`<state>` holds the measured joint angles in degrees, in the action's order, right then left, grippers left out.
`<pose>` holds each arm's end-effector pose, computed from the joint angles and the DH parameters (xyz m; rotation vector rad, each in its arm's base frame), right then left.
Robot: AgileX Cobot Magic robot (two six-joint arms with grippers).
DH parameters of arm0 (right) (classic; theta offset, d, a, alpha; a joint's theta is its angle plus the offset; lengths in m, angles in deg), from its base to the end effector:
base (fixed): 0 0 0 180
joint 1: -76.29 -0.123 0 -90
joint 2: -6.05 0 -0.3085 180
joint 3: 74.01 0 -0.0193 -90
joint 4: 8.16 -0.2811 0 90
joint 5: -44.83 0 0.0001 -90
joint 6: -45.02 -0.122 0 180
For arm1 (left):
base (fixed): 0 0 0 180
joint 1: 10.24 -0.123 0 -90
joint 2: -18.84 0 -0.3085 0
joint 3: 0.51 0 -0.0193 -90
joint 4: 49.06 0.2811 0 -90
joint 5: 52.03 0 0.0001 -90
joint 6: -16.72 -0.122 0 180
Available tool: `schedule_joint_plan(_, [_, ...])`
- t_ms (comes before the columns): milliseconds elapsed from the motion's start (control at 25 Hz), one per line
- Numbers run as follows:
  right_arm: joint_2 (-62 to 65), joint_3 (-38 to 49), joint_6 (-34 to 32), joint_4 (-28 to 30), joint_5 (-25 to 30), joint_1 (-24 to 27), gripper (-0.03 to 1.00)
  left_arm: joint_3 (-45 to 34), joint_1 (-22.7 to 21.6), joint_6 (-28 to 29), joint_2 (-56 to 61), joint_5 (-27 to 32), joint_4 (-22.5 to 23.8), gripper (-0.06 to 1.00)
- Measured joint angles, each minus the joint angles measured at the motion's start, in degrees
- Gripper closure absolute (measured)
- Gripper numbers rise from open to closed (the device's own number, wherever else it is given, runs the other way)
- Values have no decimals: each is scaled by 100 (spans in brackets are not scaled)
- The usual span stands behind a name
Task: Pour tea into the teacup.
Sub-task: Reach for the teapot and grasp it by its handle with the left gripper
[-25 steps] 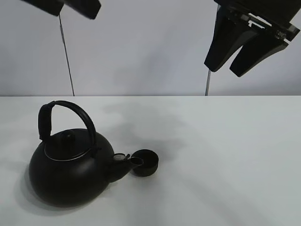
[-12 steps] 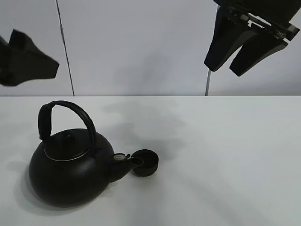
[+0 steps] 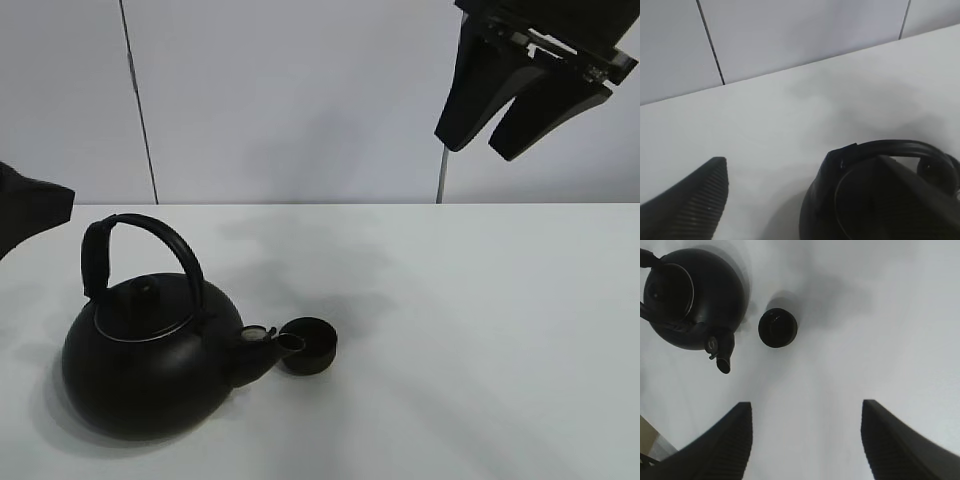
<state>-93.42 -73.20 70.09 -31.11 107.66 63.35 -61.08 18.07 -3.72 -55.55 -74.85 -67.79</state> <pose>0.3489 0.1236 0.2878 -0.7282 2.6735 0.4910 0.2191 -0.1008 0.1873 0.4560 1.9233 -0.1637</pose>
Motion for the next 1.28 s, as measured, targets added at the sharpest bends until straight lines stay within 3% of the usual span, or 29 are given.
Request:
schedule_joint_plan(200, [0,0,0,4,0,0,54,-493,0,1463,0,-1089,1122,37])
schedule_joint_plan(320, [0,0,0,4,0,0,54,-614,0,1880,-12,-1376,1486,37])
schedule_joint_plan(600, [0,0,0,4,-17,0,54,-646,0,1989,-861,-1794,1591,37])
schedule_joint_plan(1080, [0,0,0,24,-41,0,54,-636,0,2007,-2730,-4054,1604,37])
schedule_joint_plan(1280, [0,0,0,24,-61,0,54,-522,0,2009,-3249,-4329,1604,37])
